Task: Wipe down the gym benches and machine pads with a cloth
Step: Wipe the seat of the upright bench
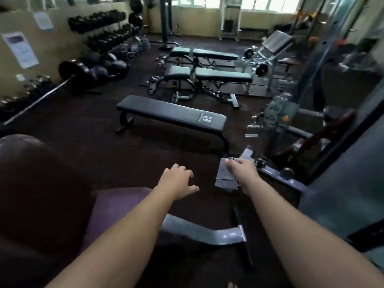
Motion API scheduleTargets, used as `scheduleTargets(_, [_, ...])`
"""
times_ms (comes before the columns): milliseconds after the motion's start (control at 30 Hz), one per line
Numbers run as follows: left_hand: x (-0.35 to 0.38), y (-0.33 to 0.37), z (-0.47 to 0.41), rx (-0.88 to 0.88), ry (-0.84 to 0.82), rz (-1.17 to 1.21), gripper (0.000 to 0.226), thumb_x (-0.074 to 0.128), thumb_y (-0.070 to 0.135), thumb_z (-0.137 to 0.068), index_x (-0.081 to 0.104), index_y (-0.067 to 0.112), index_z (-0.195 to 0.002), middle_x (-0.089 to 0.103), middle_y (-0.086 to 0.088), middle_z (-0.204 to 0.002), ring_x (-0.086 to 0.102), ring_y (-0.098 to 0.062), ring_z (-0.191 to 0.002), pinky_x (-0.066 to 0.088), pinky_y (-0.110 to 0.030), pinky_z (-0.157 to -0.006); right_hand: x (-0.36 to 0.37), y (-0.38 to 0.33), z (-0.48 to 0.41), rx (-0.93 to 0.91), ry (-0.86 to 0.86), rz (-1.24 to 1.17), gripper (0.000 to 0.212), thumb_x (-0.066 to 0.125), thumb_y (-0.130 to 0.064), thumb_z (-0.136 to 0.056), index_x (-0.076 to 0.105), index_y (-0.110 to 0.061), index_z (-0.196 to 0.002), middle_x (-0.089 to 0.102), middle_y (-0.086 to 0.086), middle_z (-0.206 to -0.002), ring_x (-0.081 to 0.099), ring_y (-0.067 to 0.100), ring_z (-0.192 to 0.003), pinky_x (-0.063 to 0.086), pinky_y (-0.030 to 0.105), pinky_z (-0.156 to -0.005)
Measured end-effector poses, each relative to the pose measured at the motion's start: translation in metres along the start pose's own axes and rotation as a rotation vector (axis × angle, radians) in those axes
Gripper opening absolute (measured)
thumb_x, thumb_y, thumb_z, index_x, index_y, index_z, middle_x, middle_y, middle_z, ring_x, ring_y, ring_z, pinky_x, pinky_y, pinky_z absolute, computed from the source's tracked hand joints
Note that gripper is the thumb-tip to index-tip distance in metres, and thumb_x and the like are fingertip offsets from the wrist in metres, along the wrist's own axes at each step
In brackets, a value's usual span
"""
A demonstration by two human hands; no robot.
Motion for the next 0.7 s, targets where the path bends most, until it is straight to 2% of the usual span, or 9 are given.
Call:
scheduleTargets(100, [0.001, -0.037, -0.021, -0.197, 0.019, 0.082, 0.064, 0.054, 0.072, -0.091, 0.056, 0.031, -0.141, 0.057, 0.002, -0.138, 0.045, -0.025, -0.131, 0.042, -0.044, -0.102, 0.042, -0.029, -0.053, 0.027, -0.190, 0.033, 0.029, 0.064, -0.028, -0.093, 0.061, -0.013, -0.070, 0.051, 0.004, -0.073, 0.050, 0.023, -0.069, 0.038, 0.035, -0.065])
scheduleTargets(167, [0.003, -0.063, -0.019, -0.326, 0.032, 0.135, 0.064, 0.054, 0.072, -0.091, 0.057, 0.032, -0.141, 0.058, 0.003, -0.137, 0.045, -0.024, -0.131, 0.042, -0.045, -0.103, 0.080, -0.050, -0.073, 0.034, -0.319, 0.018, 0.017, 0.064, -0.025, -0.094, 0.073, -0.014, -0.084, 0.066, 0.006, -0.085, 0.063, 0.025, -0.079, 0.049, 0.036, -0.070])
scheduleTargets(233, [0.005, -0.089, -0.007, -0.455, 0.051, 0.214, 0.064, 0.055, 0.071, -0.090, 0.057, 0.032, -0.141, 0.058, 0.003, -0.137, 0.044, -0.024, -0.132, 0.041, -0.046, -0.103, 0.123, -0.067, -0.082, 0.035, -0.443, 0.043, 0.016, 0.063, -0.024, -0.093, 0.077, -0.017, -0.093, 0.073, 0.007, -0.094, 0.068, 0.026, -0.084, 0.054, 0.035, -0.069])
scheduleTargets(300, [0.008, -0.115, 0.009, -0.573, 0.082, 0.292, 0.064, 0.055, 0.070, -0.091, 0.057, 0.032, -0.142, 0.058, 0.003, -0.138, 0.044, -0.024, -0.133, 0.041, -0.046, -0.104, 0.169, -0.081, -0.078, 0.016, -0.578, 0.068, 0.020, 0.061, -0.024, -0.093, 0.077, -0.013, -0.098, 0.073, 0.005, -0.094, 0.069, 0.024, -0.082, 0.054, 0.032, -0.064])
scheduleTargets(400, [0.015, -0.153, 0.040, -0.732, 0.178, 0.443, 0.062, 0.055, 0.068, -0.093, 0.057, 0.032, -0.143, 0.060, 0.003, -0.137, 0.046, -0.025, -0.131, 0.045, -0.045, -0.105, 0.237, -0.090, -0.058, 0.006, -0.730, 0.083, 0.021, 0.053, -0.021, -0.097, 0.072, -0.013, -0.091, 0.066, 0.006, -0.086, 0.065, 0.024, -0.077, 0.052, 0.032, -0.062])
scheduleTargets(533, [0.029, -0.192, 0.083, -0.926, 0.396, 0.752, 0.052, 0.057, 0.055, -0.099, 0.062, 0.025, -0.142, 0.067, 0.000, -0.135, 0.057, -0.023, -0.130, 0.045, -0.035, -0.108, 0.319, -0.076, -0.022, 0.019, -0.864, 0.110, 0.025, 0.048, -0.022, -0.095, 0.068, -0.009, -0.088, 0.062, 0.013, -0.087, 0.063, 0.029, -0.079, 0.055, 0.046, -0.076])
scheduleTargets(600, [0.046, -0.204, 0.100, -1.022, 0.455, 0.952, 0.049, 0.052, 0.057, -0.100, 0.071, 0.022, -0.130, 0.073, -0.005, -0.127, 0.064, -0.026, -0.124, 0.049, -0.038, -0.105, 0.351, -0.068, -0.003, -0.010, -0.933, 0.167, 0.032, 0.048, -0.022, -0.088, 0.074, -0.005, -0.091, 0.069, 0.014, -0.089, 0.066, 0.030, -0.083, 0.055, 0.047, -0.074])
scheduleTargets(667, [0.063, -0.213, 0.121, -1.135, 0.563, 1.182, 0.064, 0.046, 0.071, -0.092, 0.077, 0.017, -0.108, 0.078, -0.011, -0.106, 0.073, -0.030, -0.104, 0.058, -0.047, -0.093, 0.382, -0.060, 0.015, -0.084, -1.033, 0.259, 0.040, 0.045, -0.021, -0.083, 0.079, -0.005, -0.095, 0.073, 0.012, -0.089, 0.068, 0.027, -0.081, 0.055, 0.045, -0.069])
scheduleTargets(700, [0.077, -0.216, 0.131, -1.211, 0.605, 1.298, 0.070, 0.045, 0.075, -0.089, 0.077, 0.014, -0.103, 0.079, -0.013, -0.103, 0.074, -0.030, -0.100, 0.059, -0.049, -0.091, 0.393, -0.056, 0.023, -0.134, -1.075, 0.313, 0.039, 0.046, -0.020, -0.083, 0.078, -0.003, -0.096, 0.071, 0.011, -0.084, 0.065, 0.024, -0.077, 0.054, 0.043, -0.067])
Point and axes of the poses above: each hand's wrist, its own z-axis away from the middle knuckle, its own x-axis out of the palm, y = z × x, the point moved 10 cm from there along -z, towards the middle knuckle
